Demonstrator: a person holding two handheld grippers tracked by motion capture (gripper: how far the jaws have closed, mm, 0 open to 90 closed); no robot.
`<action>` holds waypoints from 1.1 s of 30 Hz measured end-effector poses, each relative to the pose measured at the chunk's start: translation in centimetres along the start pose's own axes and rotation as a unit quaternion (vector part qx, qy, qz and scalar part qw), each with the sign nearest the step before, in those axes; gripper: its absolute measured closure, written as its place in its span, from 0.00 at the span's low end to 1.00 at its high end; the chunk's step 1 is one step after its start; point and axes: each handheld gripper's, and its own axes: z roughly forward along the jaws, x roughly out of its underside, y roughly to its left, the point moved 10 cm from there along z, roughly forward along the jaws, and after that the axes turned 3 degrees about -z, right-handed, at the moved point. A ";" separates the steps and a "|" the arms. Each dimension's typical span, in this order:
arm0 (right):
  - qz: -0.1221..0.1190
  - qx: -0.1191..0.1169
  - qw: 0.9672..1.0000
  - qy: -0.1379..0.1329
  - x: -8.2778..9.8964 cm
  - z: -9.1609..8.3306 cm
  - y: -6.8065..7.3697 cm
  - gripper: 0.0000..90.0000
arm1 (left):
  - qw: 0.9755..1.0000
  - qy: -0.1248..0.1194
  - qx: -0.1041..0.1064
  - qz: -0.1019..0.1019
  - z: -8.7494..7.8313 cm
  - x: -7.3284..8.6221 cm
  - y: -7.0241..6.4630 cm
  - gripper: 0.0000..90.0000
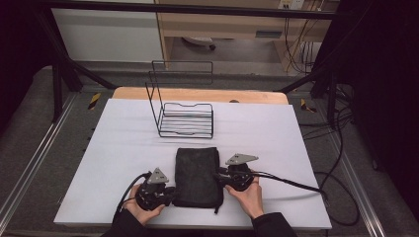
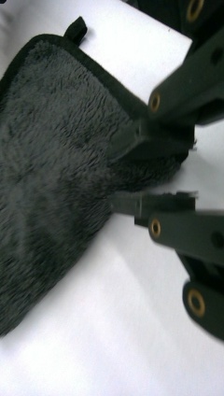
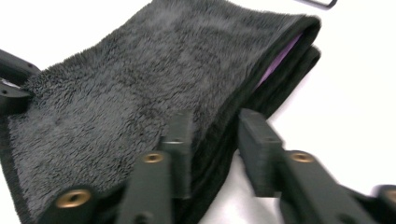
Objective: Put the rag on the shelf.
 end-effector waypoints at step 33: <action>0.034 0.018 0.999 -0.032 0.2 -3.3 -3.2 0.04 | 0.999 -0.012 -0.031 -0.003 1.6 -6.5 6.6 0.12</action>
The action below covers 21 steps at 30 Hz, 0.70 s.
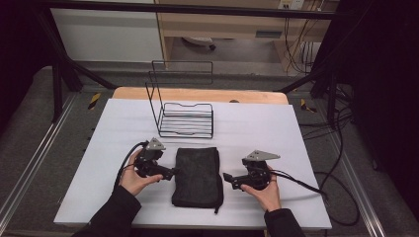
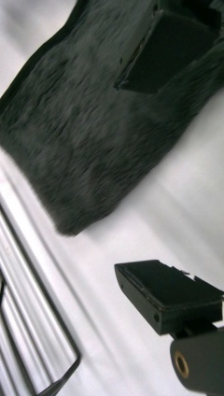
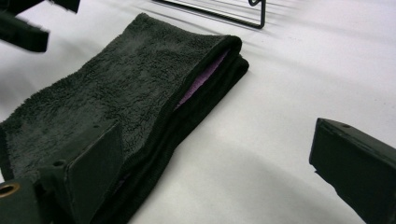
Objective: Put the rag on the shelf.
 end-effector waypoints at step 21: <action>-0.002 0.008 1.000 0.011 0.3 0.5 -0.3 0.06 | 0.997 0.008 0.011 -0.073 5.2 -0.6 2.0 0.62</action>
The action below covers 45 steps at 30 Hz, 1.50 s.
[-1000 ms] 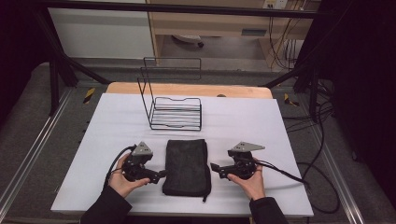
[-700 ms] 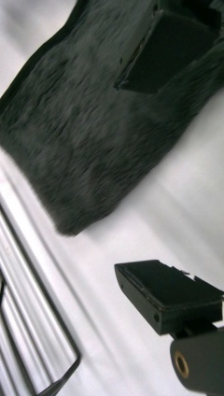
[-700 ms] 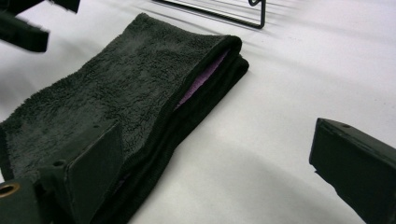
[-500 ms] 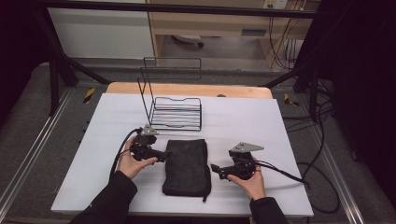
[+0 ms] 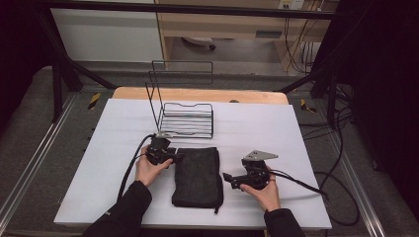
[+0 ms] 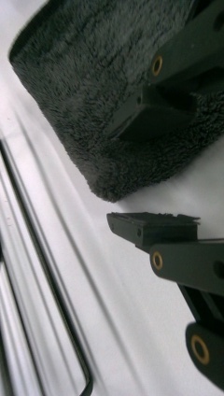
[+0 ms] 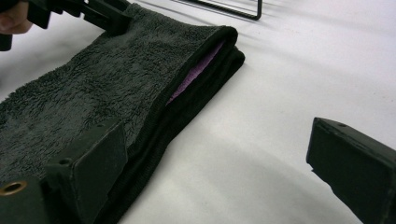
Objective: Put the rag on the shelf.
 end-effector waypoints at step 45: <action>0.047 0.000 0.998 0.048 -2.9 7.3 -0.3 0.66 | 1.000 -0.008 0.011 0.012 0.4 0.5 -0.8 0.85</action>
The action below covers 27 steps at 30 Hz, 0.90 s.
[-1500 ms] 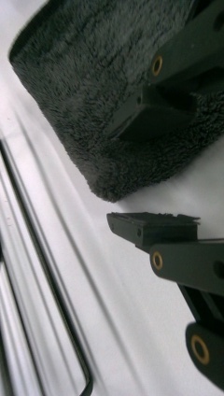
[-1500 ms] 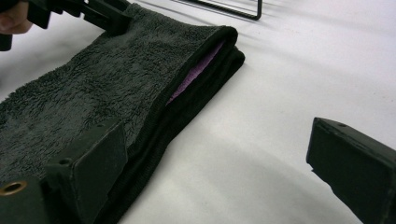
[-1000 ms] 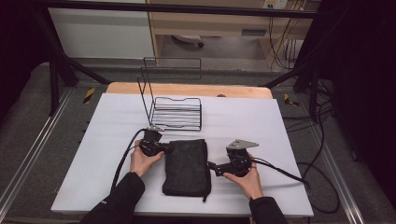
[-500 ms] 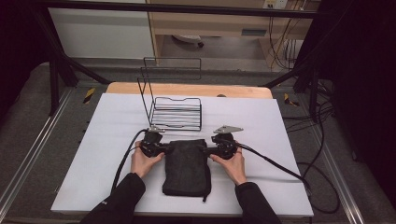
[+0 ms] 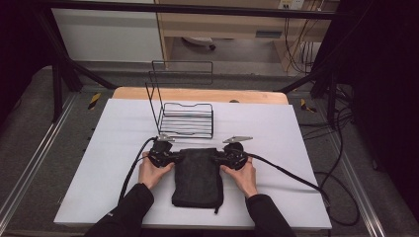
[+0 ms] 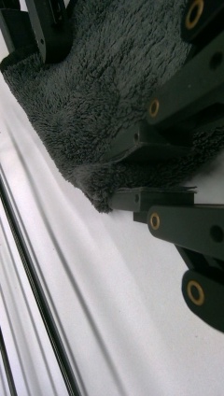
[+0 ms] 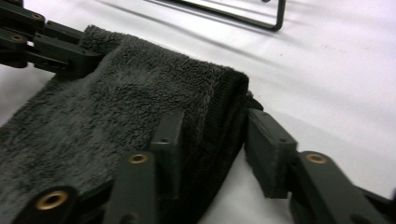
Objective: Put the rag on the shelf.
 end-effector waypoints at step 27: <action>0.033 -0.034 0.999 -0.016 -0.8 -1.0 0.7 0.88 | 0.999 -0.033 0.014 -0.011 -1.7 -1.1 -0.4 0.90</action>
